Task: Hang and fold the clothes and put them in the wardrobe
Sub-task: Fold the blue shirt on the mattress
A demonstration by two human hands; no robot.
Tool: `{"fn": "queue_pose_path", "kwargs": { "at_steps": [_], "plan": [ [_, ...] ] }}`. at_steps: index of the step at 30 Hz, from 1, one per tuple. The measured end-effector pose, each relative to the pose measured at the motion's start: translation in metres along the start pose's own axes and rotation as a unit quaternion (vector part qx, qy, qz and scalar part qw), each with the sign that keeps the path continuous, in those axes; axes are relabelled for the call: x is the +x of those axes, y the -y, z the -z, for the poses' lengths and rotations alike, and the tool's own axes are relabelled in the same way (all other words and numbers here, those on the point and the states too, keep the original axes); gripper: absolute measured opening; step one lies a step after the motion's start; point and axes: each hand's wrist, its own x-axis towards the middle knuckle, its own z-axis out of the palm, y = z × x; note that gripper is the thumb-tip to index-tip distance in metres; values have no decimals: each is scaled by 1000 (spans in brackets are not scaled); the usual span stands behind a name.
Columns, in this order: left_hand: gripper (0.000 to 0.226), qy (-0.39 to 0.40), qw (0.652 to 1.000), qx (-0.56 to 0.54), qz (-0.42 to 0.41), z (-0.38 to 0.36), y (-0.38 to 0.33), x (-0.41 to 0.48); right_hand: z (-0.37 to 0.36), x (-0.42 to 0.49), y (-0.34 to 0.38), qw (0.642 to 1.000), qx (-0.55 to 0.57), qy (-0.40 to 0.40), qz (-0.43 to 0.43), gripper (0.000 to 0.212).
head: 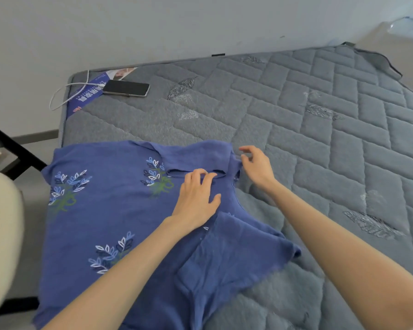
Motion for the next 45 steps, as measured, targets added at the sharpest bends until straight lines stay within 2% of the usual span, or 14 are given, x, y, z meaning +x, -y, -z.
{"fn": "queue_pose_path", "kwargs": {
  "at_steps": [6,11,15,18,21,24,27,29,33,36,39,42,44,45],
  "plan": [
    [39,49,997,10,-63,-28,-51,-38,17,-21,-15,997,34,33,-53,29],
    [55,124,990,10,-64,-62,-82,-55,27,-28,-27,993,46,78,-75,29],
    [73,120,989,25,-81,-81,-100,-59,30,-26,-34,985,88,101,-110,32],
    [76,126,984,61,-107,-91,-108,-55,30,-21,-36,969,148,135,-145,34],
    [68,116,985,76,-104,-100,-109,-55,32,-12,-39,941,234,172,-171,27],
    [52,99,990,58,-85,-106,-107,-54,29,-1,-38,913,286,228,-181,10],
    [29,88,993,28,-78,-105,-106,-51,19,11,-30,901,303,250,-185,12],
    [27,101,993,5,-65,-102,-106,-48,11,19,-23,911,275,241,-189,14],
    [27,118,991,-33,-46,-99,-102,-47,-6,30,-11,943,176,224,-171,32],
    [26,127,988,-87,-33,-97,-100,-48,-20,36,-6,949,167,224,-148,21],
    [28,131,981,-144,-21,-93,-95,-49,-23,39,-7,951,213,183,-128,32],
    [22,131,971,-200,-23,-91,-93,-50,-13,40,-12,968,185,145,-92,10],
    [21,132,966,-222,-30,-92,-97,-50,-3,41,-19,978,153,126,-72,27],
    [20,133,963,-231,-37,-92,-100,-50,2,43,-24,982,140,111,-63,27]
  ]
}}
